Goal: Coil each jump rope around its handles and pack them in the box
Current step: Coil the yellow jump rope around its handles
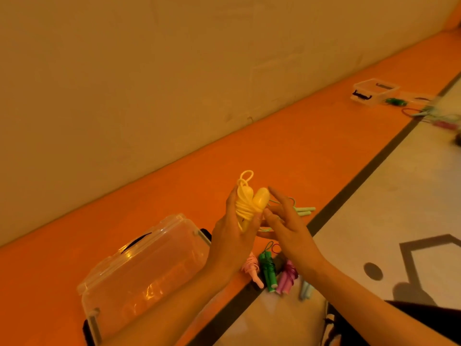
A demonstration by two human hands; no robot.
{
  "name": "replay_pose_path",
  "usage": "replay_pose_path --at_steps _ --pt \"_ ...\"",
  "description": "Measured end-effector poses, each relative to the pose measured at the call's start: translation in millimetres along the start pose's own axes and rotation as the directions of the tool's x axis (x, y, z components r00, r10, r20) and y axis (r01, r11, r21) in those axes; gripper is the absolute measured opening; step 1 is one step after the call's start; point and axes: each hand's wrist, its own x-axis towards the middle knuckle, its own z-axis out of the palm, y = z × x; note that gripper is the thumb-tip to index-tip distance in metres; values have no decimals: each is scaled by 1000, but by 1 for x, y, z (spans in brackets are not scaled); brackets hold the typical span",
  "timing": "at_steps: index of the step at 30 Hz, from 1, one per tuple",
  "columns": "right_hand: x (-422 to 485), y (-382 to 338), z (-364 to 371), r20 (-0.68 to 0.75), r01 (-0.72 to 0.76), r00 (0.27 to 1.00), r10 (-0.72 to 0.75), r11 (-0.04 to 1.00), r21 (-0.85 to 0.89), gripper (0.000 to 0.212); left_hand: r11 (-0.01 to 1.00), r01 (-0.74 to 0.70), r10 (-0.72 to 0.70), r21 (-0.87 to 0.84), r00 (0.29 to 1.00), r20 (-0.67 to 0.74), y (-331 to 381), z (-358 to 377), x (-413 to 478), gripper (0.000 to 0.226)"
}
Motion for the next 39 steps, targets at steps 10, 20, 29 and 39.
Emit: replay_pose_path --at_steps 10,20,29,39 --pt "-17 39 -61 -220 -84 973 72 995 -46 55 996 75 -67 -50 987 148 -16 85 -5 52" --pt "-9 105 -153 -263 -297 924 276 954 -42 58 969 237 -190 -73 899 395 -85 179 21 56" --pt "6 199 -214 -331 -443 849 411 896 -23 64 989 150 -118 -9 810 574 -137 254 49 58" --pt "45 295 -258 -385 -531 779 495 847 13 66 950 125 -282 287 737 614 -220 328 88 65"
